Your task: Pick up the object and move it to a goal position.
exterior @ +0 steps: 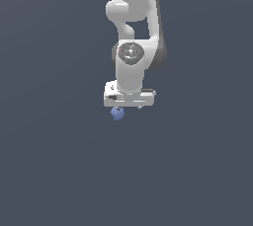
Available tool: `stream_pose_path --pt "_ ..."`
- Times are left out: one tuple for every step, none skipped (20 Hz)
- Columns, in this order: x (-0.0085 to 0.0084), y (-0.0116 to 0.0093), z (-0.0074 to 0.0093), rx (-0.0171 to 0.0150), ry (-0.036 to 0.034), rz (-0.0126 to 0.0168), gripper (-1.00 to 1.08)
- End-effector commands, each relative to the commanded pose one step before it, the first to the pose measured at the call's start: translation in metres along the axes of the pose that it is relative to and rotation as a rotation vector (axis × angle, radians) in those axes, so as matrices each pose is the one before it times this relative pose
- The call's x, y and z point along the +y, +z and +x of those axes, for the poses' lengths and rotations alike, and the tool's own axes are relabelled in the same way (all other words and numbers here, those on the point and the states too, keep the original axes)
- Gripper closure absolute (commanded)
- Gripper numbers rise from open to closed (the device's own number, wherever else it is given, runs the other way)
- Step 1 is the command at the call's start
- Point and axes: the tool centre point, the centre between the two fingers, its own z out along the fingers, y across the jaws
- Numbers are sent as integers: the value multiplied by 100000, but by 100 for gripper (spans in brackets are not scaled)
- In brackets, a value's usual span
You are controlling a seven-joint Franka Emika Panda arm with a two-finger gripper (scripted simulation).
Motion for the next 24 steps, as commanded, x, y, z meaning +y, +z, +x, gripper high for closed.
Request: stream_pose_path --pt "1 0 0 0 0 0 -92" --pt "65 -67 22 110 63 -55 -92" --pt "180 -161 76 262 157 -129 -92" --pt "304 -281 118 460 275 -228 -92" --pt "423 -386 163 630 376 -317 -92" --pt "541 -490 203 799 475 -408 -92" --pt "523 -467 192 763 447 -396 -92" --pt "397 -348 143 573 325 -301 -92" --pt "271 -234 94 390 208 -206 -92" --pt "140 -115 49 197 89 -103 -92" --pt "18 4 3 0 0 0 -92" --pt "-115 77 -39 -135 -73 72 -92" --pt "-70 17 -17 -57 29 25 -92" --pt "3 1 1 0 0 0 -92" --pt "31 22 1 4 -97 6 -92" --pt "26 25 -11 37 -236 2 -92" --pt "32 48 -21 38 -357 11 -92" --pt "33 71 -31 40 -481 21 -92" --pt "37 92 -41 44 -604 29 -92" --pt "41 113 -51 48 -725 37 -92" --pt "44 132 -60 55 -846 44 -92" --pt "49 149 -70 62 -958 50 -92" --pt "55 164 -78 74 -1070 54 -92" --pt "63 178 -88 87 -1186 57 -92"
